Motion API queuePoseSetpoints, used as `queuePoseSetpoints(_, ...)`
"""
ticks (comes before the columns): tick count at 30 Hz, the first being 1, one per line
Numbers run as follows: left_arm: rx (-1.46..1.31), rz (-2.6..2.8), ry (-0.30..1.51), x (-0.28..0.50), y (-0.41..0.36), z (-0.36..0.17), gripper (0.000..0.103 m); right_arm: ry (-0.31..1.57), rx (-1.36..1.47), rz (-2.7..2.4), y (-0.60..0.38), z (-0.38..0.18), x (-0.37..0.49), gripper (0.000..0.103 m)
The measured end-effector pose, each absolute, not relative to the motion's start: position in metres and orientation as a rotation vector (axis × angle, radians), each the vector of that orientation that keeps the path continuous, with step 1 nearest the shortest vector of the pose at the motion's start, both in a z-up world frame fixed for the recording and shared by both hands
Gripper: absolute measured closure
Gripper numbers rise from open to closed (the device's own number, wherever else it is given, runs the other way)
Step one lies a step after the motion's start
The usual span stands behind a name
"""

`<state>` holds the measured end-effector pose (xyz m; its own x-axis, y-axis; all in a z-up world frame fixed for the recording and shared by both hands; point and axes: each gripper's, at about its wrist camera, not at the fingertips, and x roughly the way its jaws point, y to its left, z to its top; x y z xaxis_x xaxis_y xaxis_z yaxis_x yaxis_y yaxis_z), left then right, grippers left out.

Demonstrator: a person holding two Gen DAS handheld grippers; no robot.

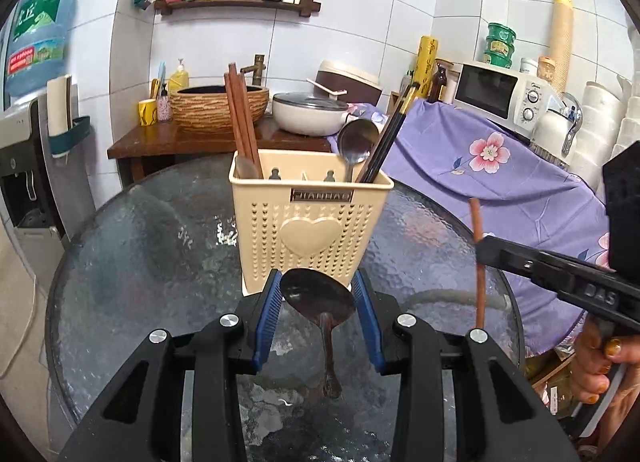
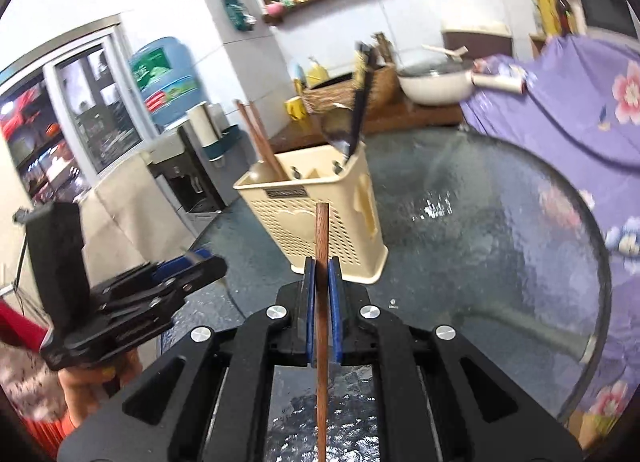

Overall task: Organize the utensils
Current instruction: 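Lift the spoon and chopstick and carry both over the holder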

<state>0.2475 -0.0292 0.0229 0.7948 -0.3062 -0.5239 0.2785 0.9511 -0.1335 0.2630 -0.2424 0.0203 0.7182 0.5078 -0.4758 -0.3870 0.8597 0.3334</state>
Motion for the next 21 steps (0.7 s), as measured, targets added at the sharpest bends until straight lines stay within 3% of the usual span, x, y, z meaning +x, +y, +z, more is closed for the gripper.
queuePoseSetpoints(21,-0.115,-0.356,0.515,0.263,-0.011,0.072,0.067,0.395,0.19,0.531,-0.238,0.092,0.244,0.096)
